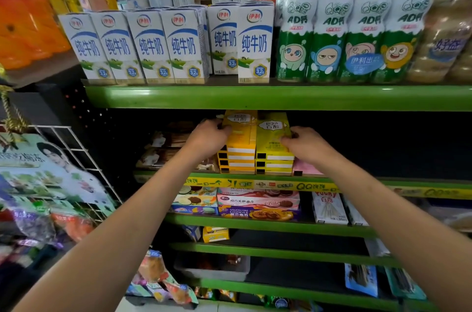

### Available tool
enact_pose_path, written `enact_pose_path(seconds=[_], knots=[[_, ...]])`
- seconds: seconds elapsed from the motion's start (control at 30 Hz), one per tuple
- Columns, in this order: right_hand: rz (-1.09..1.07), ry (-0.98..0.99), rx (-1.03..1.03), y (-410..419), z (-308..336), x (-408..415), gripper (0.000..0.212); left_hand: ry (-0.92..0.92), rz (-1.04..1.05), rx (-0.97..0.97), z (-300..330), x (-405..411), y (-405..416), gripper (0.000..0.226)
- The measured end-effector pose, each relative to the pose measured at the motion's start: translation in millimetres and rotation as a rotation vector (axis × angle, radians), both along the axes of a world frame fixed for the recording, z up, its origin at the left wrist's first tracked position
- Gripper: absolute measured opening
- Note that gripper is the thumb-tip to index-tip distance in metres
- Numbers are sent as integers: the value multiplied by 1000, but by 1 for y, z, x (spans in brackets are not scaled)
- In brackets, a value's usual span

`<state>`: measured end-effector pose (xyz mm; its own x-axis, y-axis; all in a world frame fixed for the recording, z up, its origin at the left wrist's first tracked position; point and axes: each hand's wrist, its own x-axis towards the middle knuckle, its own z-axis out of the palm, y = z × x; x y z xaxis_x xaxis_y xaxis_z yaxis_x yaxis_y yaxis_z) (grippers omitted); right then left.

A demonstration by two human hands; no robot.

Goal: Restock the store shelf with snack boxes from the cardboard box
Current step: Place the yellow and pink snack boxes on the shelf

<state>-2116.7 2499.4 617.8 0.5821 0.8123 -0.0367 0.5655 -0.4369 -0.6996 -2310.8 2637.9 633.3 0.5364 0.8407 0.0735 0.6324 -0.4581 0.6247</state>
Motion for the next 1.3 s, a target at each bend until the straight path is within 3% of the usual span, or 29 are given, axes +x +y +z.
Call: enact_pose_path(seconds=[0.8,0.93,1.1,1.3], knots=[[-6,22,72,-3,-12,-3,51,-282,157,-271,-15,12,-9,37],[-11,45,112,-3,-15,-2,46,-363,194,-311,-14,13,-14,19],[-4,113,102,-1,-18,1,56,-387,217,-396,-7,7,-21,40],[-12,222,341,-35,-16,-2,27,-542,185,-159,-5,-27,-51,17]])
